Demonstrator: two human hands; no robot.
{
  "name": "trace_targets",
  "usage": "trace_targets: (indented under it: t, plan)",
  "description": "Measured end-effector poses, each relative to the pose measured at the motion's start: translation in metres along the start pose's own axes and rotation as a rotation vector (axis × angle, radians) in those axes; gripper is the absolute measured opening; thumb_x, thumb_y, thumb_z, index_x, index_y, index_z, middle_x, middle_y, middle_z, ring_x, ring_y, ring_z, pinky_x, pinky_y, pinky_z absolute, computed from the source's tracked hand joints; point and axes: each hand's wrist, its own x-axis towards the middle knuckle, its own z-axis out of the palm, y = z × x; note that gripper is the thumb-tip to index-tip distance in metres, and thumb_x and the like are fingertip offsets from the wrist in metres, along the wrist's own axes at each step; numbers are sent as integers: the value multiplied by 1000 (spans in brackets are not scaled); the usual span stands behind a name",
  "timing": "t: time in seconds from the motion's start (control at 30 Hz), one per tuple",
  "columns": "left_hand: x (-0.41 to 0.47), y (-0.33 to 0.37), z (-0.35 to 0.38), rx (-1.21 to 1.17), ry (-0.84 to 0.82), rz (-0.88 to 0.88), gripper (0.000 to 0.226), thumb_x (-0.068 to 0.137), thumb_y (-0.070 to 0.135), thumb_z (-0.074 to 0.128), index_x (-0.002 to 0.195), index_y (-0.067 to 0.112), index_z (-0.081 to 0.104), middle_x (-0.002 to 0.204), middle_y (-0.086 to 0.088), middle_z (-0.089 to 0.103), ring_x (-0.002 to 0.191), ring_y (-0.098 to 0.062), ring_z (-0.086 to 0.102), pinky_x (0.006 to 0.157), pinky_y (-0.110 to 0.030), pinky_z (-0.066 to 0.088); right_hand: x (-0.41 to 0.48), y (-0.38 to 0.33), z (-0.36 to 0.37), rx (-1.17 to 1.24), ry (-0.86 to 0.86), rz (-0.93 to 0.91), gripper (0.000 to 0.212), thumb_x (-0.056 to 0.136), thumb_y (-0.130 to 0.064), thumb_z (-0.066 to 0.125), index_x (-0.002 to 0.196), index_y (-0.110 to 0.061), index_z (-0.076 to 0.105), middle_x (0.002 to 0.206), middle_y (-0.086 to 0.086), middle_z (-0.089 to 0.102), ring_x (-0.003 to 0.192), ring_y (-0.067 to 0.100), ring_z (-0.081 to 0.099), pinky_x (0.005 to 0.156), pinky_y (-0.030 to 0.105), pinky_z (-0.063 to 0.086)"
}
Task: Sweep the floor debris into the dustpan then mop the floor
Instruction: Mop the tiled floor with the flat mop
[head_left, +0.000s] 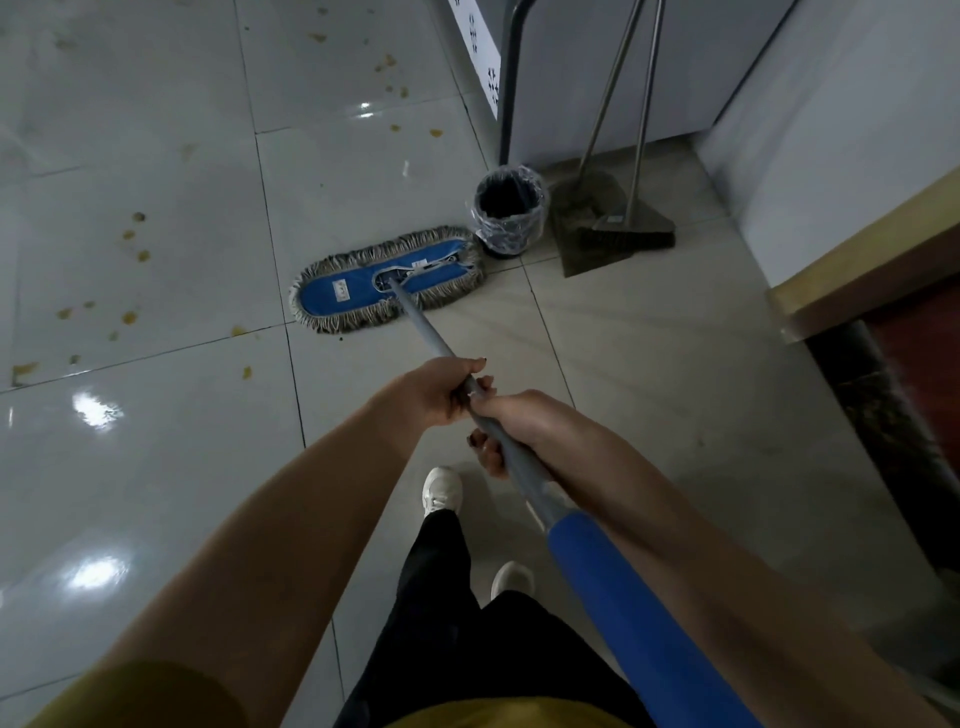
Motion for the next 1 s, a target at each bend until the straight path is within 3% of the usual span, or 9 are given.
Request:
trace_targets:
  t: [0.13,0.4,0.57,0.63,0.77,0.9,1.0]
  plan:
    - [7,14,-6,6,-12,8,20,96,14,52,79,7,44,69,-5,50,58,-11,51,41,-17,51,5,-19,10,-58,-3,27,31,100,-26,44,77,-5,46,60,6,45,22,7,39,30,10,33]
    - [32,90,-32,7,-32,4,17,94,13,55,80,6,46,69,-6,52,59,-10,53,39,-17,51,27,-91,41,-62,8,18,30,100,-26,45,79,-6,46,59,5,46,23,6,40,29,11,34]
    - [54,156,-62,65,-31,-7,19,94,14,54,80,6,45,59,-6,56,36,-9,57,40,-19,52,49,-142,84,50,8,-29,27,100,-23,46,79,-6,46,60,5,45,25,5,40,29,12,35]
    - [60,179,-76,78,-38,-18,19,95,15,54,81,6,44,64,-6,54,33,-8,55,42,-20,53,56,-159,102,67,-7,-35,26,100,-22,45,80,-6,46,61,5,45,26,5,41,30,12,36]
    - [74,228,-101,44,-82,-16,23,95,22,54,102,5,40,70,-8,50,38,-9,54,42,-22,54,76,-201,134,76,5,-35,27,100,-23,44,79,-6,46,60,5,44,25,6,40,30,13,35]
    - [82,262,-109,54,-101,84,53,95,30,51,134,6,24,80,-9,47,47,-11,56,42,-21,53,99,-242,149,33,51,-27,34,101,-27,43,75,-6,46,60,5,42,23,6,39,28,12,32]
    - [88,283,-118,29,-129,114,44,97,29,49,129,8,26,87,-9,44,59,-13,53,44,-21,53,115,-270,161,8,87,1,38,100,-29,44,71,-5,46,60,6,42,22,7,38,28,11,31]
